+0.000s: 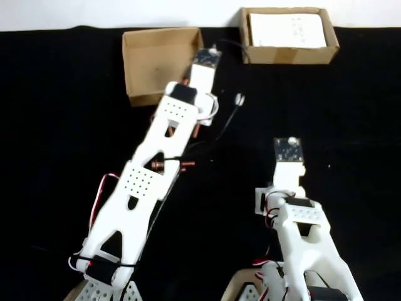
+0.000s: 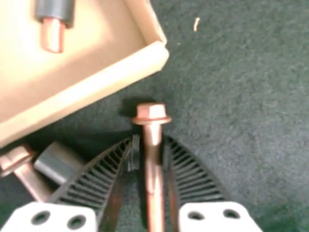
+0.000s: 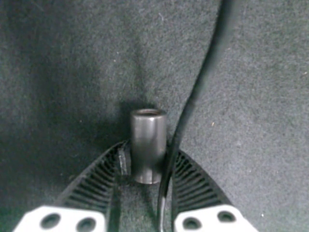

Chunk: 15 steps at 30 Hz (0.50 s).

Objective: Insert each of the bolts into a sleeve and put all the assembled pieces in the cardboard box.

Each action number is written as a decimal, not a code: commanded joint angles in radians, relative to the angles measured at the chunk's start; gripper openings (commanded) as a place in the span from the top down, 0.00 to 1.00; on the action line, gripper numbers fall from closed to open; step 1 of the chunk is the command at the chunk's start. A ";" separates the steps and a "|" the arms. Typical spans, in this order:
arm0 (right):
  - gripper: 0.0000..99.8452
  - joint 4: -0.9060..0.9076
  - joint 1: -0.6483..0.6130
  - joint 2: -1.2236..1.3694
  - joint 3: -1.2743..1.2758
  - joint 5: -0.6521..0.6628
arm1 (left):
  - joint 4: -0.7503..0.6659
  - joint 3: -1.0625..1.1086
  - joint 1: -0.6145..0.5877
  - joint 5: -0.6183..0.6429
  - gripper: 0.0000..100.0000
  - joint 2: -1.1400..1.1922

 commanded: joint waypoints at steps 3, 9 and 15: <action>0.99 -0.007 0.018 0.004 0.005 -0.005 | 0.137 -0.007 0.007 -0.011 0.94 -0.096; 0.99 -0.007 0.018 0.004 0.005 -0.005 | 0.350 -0.002 0.031 -0.055 0.99 -0.179; 0.99 -0.007 0.018 0.004 0.005 -0.005 | 0.385 0.162 0.073 -0.074 0.99 -0.242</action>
